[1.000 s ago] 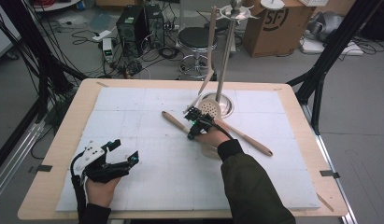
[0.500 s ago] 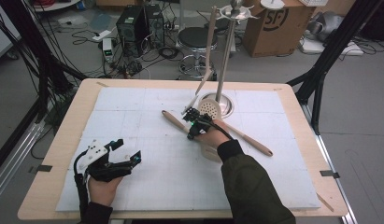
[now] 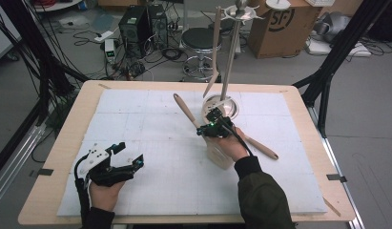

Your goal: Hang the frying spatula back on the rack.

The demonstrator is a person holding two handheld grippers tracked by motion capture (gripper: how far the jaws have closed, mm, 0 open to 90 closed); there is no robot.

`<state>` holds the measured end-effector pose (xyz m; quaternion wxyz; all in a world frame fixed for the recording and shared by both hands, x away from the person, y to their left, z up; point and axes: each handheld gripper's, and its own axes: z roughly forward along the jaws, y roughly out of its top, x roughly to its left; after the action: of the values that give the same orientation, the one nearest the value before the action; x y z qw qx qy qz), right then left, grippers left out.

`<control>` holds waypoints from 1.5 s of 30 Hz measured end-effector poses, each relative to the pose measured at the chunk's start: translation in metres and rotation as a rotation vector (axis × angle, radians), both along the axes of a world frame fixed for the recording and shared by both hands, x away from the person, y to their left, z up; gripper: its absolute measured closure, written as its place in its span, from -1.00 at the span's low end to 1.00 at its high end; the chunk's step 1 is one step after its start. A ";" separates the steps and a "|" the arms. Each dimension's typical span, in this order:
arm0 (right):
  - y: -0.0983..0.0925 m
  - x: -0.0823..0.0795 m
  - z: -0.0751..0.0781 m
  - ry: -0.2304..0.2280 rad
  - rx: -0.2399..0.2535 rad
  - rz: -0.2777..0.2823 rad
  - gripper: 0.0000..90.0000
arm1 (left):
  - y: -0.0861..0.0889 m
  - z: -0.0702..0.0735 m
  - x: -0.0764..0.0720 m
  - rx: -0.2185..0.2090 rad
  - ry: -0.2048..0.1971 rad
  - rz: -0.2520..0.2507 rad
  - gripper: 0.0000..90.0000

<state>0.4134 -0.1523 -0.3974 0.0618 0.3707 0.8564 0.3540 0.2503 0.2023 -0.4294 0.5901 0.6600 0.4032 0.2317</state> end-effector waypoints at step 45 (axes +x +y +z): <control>-0.085 -0.041 0.082 -0.675 0.626 -0.381 0.75 | 0.000 0.000 0.000 0.002 0.001 0.003 -0.69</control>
<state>0.3724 -0.2374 -0.3159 0.2848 0.3861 0.5582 0.6769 0.2503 0.2027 -0.4299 0.5888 0.6601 0.4043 0.2326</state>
